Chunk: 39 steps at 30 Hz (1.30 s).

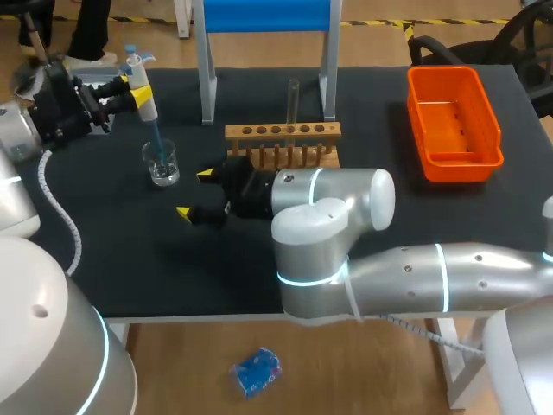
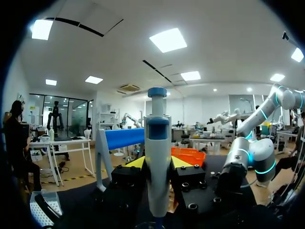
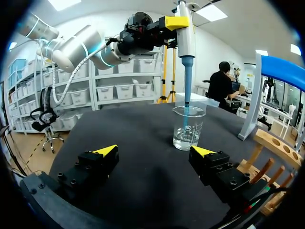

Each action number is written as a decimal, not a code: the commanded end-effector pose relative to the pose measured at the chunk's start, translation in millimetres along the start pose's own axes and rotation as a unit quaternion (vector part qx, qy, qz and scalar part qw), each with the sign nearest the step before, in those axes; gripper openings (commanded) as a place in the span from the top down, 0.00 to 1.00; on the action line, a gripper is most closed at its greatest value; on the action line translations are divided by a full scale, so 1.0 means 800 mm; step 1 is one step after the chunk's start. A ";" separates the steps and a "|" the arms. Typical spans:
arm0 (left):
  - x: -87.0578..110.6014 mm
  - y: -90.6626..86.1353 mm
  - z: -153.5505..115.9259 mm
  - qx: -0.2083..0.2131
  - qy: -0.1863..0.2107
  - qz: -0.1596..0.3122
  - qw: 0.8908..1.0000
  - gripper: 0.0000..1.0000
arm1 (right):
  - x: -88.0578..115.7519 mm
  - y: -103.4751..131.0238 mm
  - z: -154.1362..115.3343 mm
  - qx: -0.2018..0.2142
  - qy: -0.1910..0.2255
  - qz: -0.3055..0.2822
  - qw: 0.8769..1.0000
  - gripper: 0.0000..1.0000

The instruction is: Invert the test tube, pick up the pipette, mount the tip to pipette, aspirate from beaker and dispense into the tube, eject the tip, return the pipette, and cap with the stopper.

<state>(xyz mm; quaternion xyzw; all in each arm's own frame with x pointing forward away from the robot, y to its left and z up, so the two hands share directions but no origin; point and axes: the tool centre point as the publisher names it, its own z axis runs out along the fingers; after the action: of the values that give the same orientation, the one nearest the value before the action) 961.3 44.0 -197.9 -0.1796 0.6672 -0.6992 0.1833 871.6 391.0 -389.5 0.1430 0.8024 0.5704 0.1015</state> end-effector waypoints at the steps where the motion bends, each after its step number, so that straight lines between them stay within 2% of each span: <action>1: -0.001 0.005 0.001 0.000 -0.001 -0.002 1.000 1.00 | 0.000 0.000 0.001 0.001 0.001 0.000 1.000 0.00; 39: 0.002 0.016 0.000 0.000 -0.019 -0.008 1.000 1.00 | 0.000 0.000 0.001 0.001 0.001 0.000 1.000 0.00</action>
<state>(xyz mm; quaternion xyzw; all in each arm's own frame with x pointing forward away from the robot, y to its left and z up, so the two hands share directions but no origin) 962.0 44.5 -212.3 -0.1957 0.6623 -0.6987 0.1867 871.6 391.1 -389.6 0.1431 0.8024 0.5705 0.1013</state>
